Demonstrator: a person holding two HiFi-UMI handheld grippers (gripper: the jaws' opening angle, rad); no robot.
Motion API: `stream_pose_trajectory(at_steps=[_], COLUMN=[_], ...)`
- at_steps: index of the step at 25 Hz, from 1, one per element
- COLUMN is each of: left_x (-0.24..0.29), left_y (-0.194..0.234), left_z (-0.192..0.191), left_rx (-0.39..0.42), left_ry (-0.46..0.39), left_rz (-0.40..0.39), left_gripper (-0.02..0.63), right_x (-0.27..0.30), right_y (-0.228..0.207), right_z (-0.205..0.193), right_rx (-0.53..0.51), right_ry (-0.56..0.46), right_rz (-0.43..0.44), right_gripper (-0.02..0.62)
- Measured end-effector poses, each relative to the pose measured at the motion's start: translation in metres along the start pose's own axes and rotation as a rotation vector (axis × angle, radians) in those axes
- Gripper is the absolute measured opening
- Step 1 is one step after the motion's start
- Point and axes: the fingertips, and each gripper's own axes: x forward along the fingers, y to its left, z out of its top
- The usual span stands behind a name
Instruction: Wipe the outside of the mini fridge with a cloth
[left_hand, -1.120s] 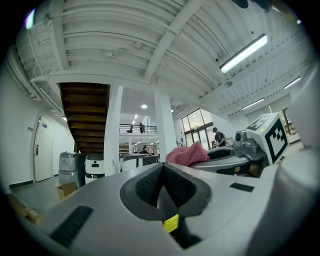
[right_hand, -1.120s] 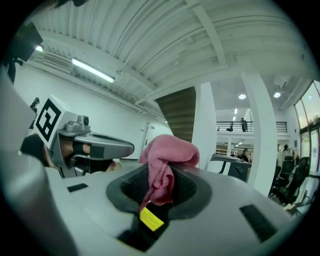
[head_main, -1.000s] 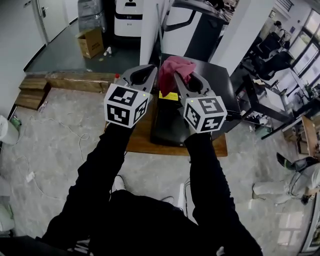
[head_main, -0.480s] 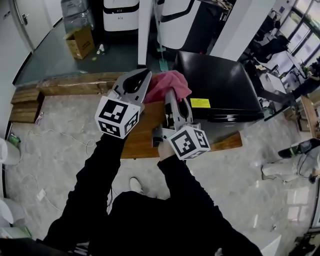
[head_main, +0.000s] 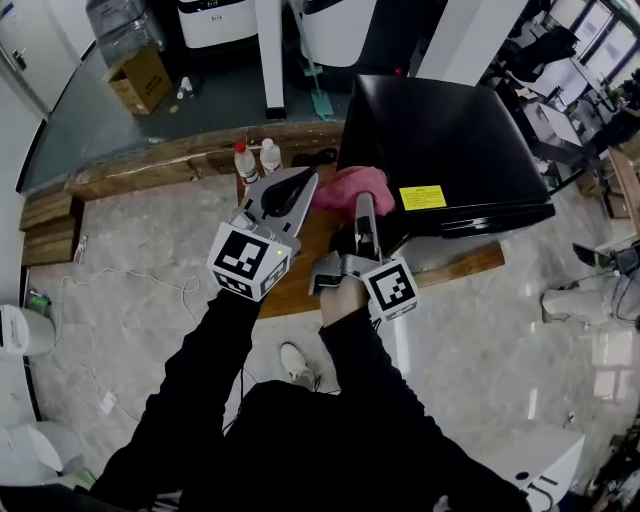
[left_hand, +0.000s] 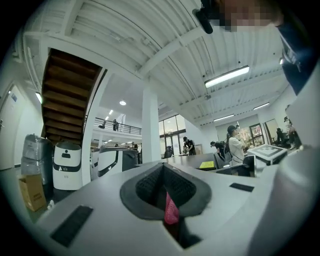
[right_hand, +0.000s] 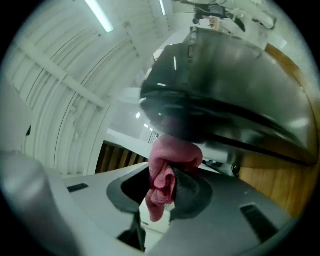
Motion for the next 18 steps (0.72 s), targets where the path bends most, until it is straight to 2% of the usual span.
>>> stream_pose_trajectory(at_steps=[5, 8, 14, 18], left_x=[0.012, 0.020, 0.036, 0.042], left_y=[0.005, 0.001, -0.005, -0.006], left_z=[-0.036, -0.051, -0.090, -0.123], left_rx=[-0.019, -0.029, -0.054, -0.083], left_ry=[0.037, 0.050, 0.079, 0.088], left_rz=[-0.056, -0.085, -0.155, -0.184], left_gripper=[0.006, 0.006, 0.006, 0.006], right_x=[0.013, 0.015, 0.017, 0.015], right_y=[-0.027, -0.042, -0.083, -0.119], right_z=[0.005, 0.008, -0.002, -0.013], right_rx=[0.160, 0.219, 0.251, 0.233], right_ry=[-0.101, -0.127, -0.154, -0.164], right_rz=[0.008, -0.005, -0.054, -0.094], right_gripper=[0.092, 0.092, 0.097, 0.098])
